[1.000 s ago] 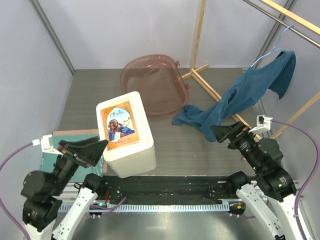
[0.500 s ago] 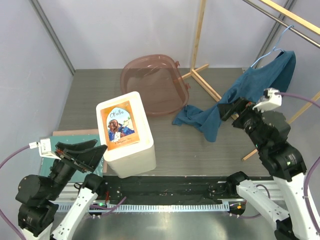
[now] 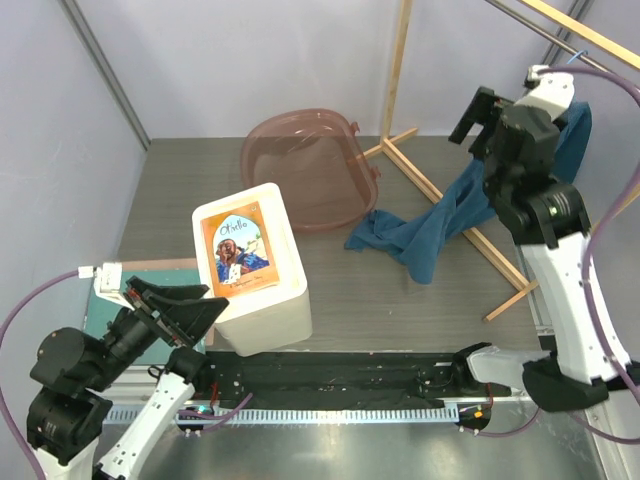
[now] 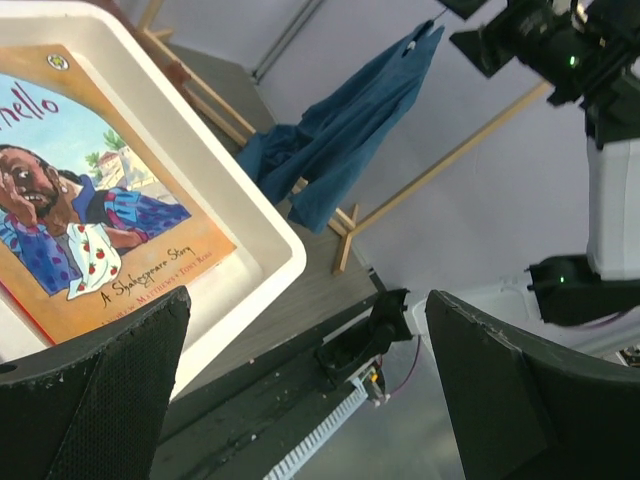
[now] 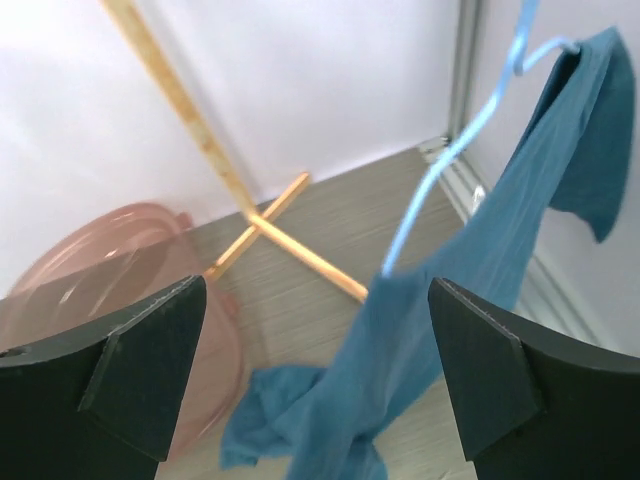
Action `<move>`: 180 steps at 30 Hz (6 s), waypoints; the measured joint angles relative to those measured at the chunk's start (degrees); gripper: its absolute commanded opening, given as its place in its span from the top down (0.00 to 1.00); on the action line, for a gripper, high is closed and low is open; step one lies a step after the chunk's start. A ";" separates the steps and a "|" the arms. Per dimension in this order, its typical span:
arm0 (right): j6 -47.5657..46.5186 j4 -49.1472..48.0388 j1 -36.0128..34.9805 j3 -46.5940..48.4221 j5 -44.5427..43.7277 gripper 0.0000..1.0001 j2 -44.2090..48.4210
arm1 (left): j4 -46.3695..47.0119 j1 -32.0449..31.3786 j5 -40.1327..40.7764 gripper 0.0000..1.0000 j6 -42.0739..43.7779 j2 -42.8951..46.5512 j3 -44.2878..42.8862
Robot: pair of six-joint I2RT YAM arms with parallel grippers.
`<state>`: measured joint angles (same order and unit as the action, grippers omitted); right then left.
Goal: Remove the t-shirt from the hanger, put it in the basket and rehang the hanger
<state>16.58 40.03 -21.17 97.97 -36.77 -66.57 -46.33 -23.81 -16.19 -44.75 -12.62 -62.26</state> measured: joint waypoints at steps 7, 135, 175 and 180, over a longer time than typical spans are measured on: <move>0.59 2.21 14.29 12.72 5.88 0.10 -13.22 | -3.26 0.02 -2.49 0.00 0.13 -4.28 -1.18; 29.05 -15.69 18.38 -28.68 49.57 0.99 17.38 | 23.32 -62.01 54.55 0.20 27.93 -89.79 -34.29; 39.65 -11.26 17.42 -33.48 37.00 0.99 19.32 | 32.83 -61.55 38.82 1.00 24.83 -65.88 -10.51; 43.56 -6.64 17.40 -32.74 31.36 0.99 19.19 | 32.94 -61.55 38.01 1.00 22.73 -65.44 -5.07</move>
<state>60.14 33.39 -3.77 65.23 -5.41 -47.37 -13.39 -85.36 21.82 -22.02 -78.06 -67.33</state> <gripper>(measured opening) 0.070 0.003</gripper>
